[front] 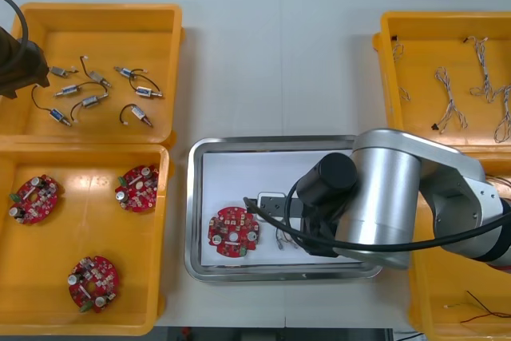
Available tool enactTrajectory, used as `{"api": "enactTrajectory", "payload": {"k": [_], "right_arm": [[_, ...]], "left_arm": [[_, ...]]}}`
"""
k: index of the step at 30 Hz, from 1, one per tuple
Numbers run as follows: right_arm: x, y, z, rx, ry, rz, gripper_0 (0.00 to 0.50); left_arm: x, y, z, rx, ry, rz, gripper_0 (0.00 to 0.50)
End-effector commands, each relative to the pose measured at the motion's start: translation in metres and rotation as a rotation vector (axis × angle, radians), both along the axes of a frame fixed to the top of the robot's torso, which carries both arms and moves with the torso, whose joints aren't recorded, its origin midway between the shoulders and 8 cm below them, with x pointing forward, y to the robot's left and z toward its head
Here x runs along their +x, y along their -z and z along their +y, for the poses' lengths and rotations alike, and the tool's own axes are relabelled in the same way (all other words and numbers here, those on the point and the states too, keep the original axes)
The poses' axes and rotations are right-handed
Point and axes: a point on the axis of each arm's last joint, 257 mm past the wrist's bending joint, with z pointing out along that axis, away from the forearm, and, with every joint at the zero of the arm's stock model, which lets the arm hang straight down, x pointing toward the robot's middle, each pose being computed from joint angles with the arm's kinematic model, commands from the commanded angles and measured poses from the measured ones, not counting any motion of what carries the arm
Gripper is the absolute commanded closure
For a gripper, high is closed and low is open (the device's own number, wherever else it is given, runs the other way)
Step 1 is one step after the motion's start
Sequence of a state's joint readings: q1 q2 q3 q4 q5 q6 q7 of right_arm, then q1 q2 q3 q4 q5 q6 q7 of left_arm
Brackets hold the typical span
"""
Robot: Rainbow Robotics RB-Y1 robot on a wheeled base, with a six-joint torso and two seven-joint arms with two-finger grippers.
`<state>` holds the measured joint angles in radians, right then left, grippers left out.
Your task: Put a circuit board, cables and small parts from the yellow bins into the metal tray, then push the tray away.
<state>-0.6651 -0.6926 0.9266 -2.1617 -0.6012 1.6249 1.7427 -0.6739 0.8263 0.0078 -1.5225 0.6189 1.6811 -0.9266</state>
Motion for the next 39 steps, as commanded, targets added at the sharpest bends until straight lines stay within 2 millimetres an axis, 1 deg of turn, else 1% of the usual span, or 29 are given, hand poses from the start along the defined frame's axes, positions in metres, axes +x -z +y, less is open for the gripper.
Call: {"api": "enactTrajectory", "payload": {"k": [1,3,4,6,7,9,10,11,13,15,16,18,22,24,25,28,29,31,35,37,38,39], "right_arm": [[0.006,-0.040,0.004,0.096,0.069,0.004,0.000],[0.011,-0.056,-0.001,0.120,0.100,0.008,0.000],[0.011,-0.059,-0.002,0.129,0.107,0.011,0.000],[0.014,-0.073,-0.010,0.145,0.139,0.021,0.000],[0.014,-0.076,-0.013,0.147,0.147,0.023,0.000],[0.015,-0.090,-0.024,0.152,0.181,0.030,0.000],[0.015,-0.094,-0.027,0.151,0.189,0.031,0.000],[0.015,-0.101,-0.035,0.148,0.208,0.028,0.000],[0.016,-0.113,-0.047,0.142,0.230,0.015,0.000],[0.021,-0.134,-0.052,0.175,0.238,-0.035,0.000],[0.022,-0.138,-0.053,0.181,0.241,-0.047,0.000],[0.026,-0.155,-0.059,0.206,0.252,-0.087,0.000],[0.032,-0.172,-0.071,0.227,0.282,-0.125,0.000],[0.038,-0.184,-0.083,0.239,0.314,-0.153,0.000],[0.040,-0.187,-0.085,0.243,0.322,-0.160,0.000],[0.048,-0.198,-0.111,0.236,0.389,-0.184,0.000],[0.050,-0.200,-0.115,0.236,0.401,-0.187,0.000],[0.058,-0.206,-0.132,0.239,0.455,-0.197,0.000],[0.070,-0.214,-0.156,0.269,0.548,-0.189,0.000],[0.079,-0.218,-0.173,0.295,0.616,-0.175,0.000],[0.080,-0.220,-0.177,0.301,0.632,-0.174,0.000],[0.085,-0.223,-0.187,0.314,0.667,-0.175,0.000]], "left_arm": [[0.003,-0.012,0.031,0.096,0.087,-0.011,0.000],[0.007,-0.006,0.030,0.086,0.087,-0.016,0.000],[0.009,-0.007,0.030,0.083,0.086,-0.021,0.000],[0.011,0.000,0.029,0.069,0.086,-0.021,0.000],[0.012,0.000,0.029,0.067,0.086,-0.023,0.000],[0.014,0.007,0.029,0.055,0.084,-0.019,0.000],[0.014,0.009,0.030,0.053,0.083,-0.017,0.000],[0.015,0.013,0.030,0.047,0.083,-0.014,0.000],[0.016,0.017,0.030,0.041,0.085,-0.011,0.000],[0.017,0.023,0.029,0.029,0.086,-0.008,0.000],[0.017,0.024,0.029,0.030,0.087,-0.006,0.000],[0.019,0.027,0.027,0.021,0.091,-0.009,0.000],[0.022,0.035,0.023,0.005,0.090,-0.008,0.000],[0.025,0.041,0.018,-0.008,0.093,-0.014,0.000],[0.026,0.041,0.017,-0.011,0.094,-0.017,0.000],[0.029,0.049,0.013,-0.023,0.093,-0.018,0.000],[0.030,0.051,0.013,-0.021,0.094,-0.017,0.000],[0.032,0.058,0.011,-0.011,0.103,-0.014,0.000],[0.030,0.070,0.011,-0.003,0.101,0.009,0.000],[0.028,0.073,0.011,0.000,0.100,0.018,0.000],[0.028,0.075,0.011,0.001,0.099,0.022,0.000],[0.027,0.078,0.012,0.003,0.099,0.031,0.000]]}}
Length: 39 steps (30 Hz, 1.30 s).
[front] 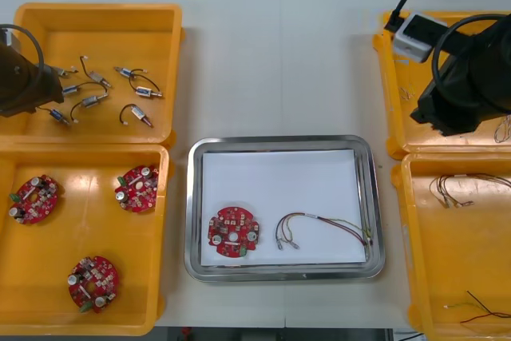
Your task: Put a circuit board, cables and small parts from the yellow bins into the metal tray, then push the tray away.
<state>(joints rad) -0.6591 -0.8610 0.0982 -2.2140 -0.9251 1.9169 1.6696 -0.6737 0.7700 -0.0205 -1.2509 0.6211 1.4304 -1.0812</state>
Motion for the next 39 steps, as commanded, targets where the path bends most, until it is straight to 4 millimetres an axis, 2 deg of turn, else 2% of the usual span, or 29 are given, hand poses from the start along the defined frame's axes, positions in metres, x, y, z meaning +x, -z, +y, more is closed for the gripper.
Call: {"api": "enactTrajectory", "payload": {"k": [1,4,6,13,17,20,25,34,39], "right_arm": [[0.016,-0.023,-0.050,0.075,0.179,-0.016,0.000],[0.023,-0.031,-0.071,0.094,0.243,-0.030,0.000],[0.029,-0.039,-0.094,0.104,0.306,-0.043,0.000],[0.037,-0.051,-0.150,0.115,0.461,-0.065,0.000],[0.038,-0.044,-0.176,0.105,0.528,-0.039,0.000],[0.040,-0.036,-0.188,0.113,0.567,-0.007,0.000],[0.047,-0.032,-0.197,0.142,0.598,0.039,0.000],[0.084,-0.037,-0.193,0.199,0.586,0.028,0.000],[0.105,-0.033,-0.188,0.196,0.568,0.010,0.000]], "left_arm": [[-0.004,0.016,-0.002,0.039,0.049,0.035,0.000],[-0.006,0.022,-0.001,0.048,0.050,0.047,0.000],[-0.005,0.024,-0.001,0.062,0.054,0.051,0.000],[-0.007,0.030,-0.002,0.072,0.057,0.062,0.000],[-0.007,0.030,-0.002,0.074,0.056,0.062,0.000],[-0.006,0.031,-0.004,0.075,0.059,0.061,0.000],[-0.004,0.037,-0.003,0.094,0.063,0.060,0.000],[-0.005,0.044,-0.002,0.102,0.064,0.068,0.000],[-0.001,0.046,-0.001,0.104,0.064,0.055,0.000]]}}
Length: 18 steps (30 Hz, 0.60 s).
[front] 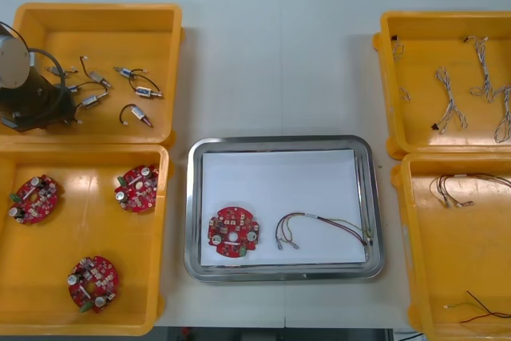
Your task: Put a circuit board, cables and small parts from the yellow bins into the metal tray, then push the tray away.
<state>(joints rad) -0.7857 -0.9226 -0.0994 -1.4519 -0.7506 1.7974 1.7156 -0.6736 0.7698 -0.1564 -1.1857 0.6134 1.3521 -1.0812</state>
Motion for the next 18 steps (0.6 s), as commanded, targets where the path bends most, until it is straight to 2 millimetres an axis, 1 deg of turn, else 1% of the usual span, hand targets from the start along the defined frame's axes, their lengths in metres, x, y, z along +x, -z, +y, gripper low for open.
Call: {"api": "enactTrajectory", "payload": {"k": [1,4,5,6,7,9,10,11,12,13,16,18], "right_arm": [[0.026,-0.022,0.008,-0.049,-0.059,-0.057,0.000],[0.036,-0.018,0.009,-0.031,-0.052,-0.066,0.000],[0.040,-0.017,0.009,-0.027,-0.051,-0.071,0.000],[0.044,-0.015,0.011,-0.018,-0.047,-0.070,0.000],[0.047,-0.015,0.013,-0.014,-0.047,-0.072,0.000],[0.055,-0.009,0.014,-0.001,-0.036,-0.074,0.000],[0.057,-0.007,0.015,0.002,-0.036,-0.075,0.000],[0.057,-0.007,0.015,0.002,-0.036,-0.075,0.000],[0.062,0.002,0.015,0.008,-0.025,-0.074,0.000],[0.065,0.006,0.014,0.010,-0.016,-0.077,0.000],[0.071,0.018,0.016,0.031,-0.004,-0.075,0.000],[0.075,0.022,0.017,0.036,0.001,-0.082,0.000]], "left_arm": [[0.002,0.006,0.002,0.030,0.029,-0.002,0.000],[0.001,0.007,0.002,0.030,0.028,0.000,0.000],[0.001,0.007,0.001,0.030,0.030,0.000,0.055],[0.002,0.006,0.001,0.027,0.031,-0.002,0.182],[0.001,0.006,0.000,0.027,0.032,-0.001,0.225],[0.001,0.007,-0.001,0.022,0.033,0.000,0.348],[0.001,0.007,0.000,0.025,0.034,0.001,0.372],[0.001,0.007,0.000,0.025,0.034,0.001,0.372],[0.001,0.007,-0.002,0.021,0.038,0.000,0.464],[0.001,0.007,-0.002,0.022,0.039,0.000,0.500],[0.002,0.007,-0.003,0.016,0.041,-0.002,0.500],[0.002,0.007,-0.005,0.014,0.044,-0.003,0.500]]}}
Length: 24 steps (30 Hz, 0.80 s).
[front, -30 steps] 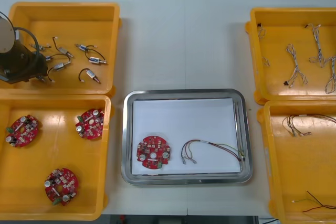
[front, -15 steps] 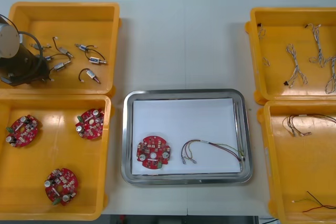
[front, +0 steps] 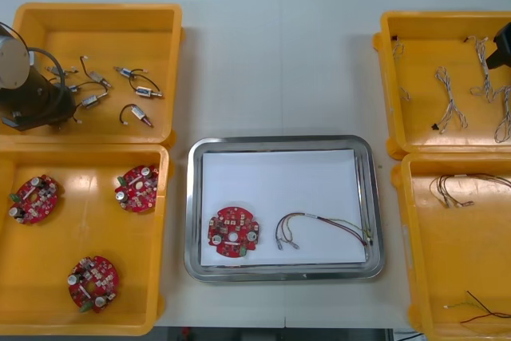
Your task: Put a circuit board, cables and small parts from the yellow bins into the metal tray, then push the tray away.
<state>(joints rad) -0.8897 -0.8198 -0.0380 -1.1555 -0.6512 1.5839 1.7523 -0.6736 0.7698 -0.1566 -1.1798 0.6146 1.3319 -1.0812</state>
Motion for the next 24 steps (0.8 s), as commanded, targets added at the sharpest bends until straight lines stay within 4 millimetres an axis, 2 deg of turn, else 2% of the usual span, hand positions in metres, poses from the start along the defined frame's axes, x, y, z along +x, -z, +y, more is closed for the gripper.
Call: {"api": "enactTrajectory", "payload": {"k": [1,12,18,24], "right_arm": [[0.021,-0.013,0.015,-0.014,-0.047,-0.055,0.000],[0.041,0.025,0.027,0.036,-0.013,-0.068,0.000],[0.049,0.047,0.034,0.006,-0.019,-0.062,0.000],[0.054,0.062,0.039,-0.018,-0.008,-0.062,0.000]], "left_arm": [[-0.001,0.007,-0.004,0.018,0.043,0.012,0.500],[0.003,0.000,-0.010,0.006,0.054,0.004,0.500],[0.002,-0.018,-0.014,-0.012,0.049,0.008,0.500],[-0.007,-0.043,-0.018,-0.028,0.055,0.021,0.500]]}}
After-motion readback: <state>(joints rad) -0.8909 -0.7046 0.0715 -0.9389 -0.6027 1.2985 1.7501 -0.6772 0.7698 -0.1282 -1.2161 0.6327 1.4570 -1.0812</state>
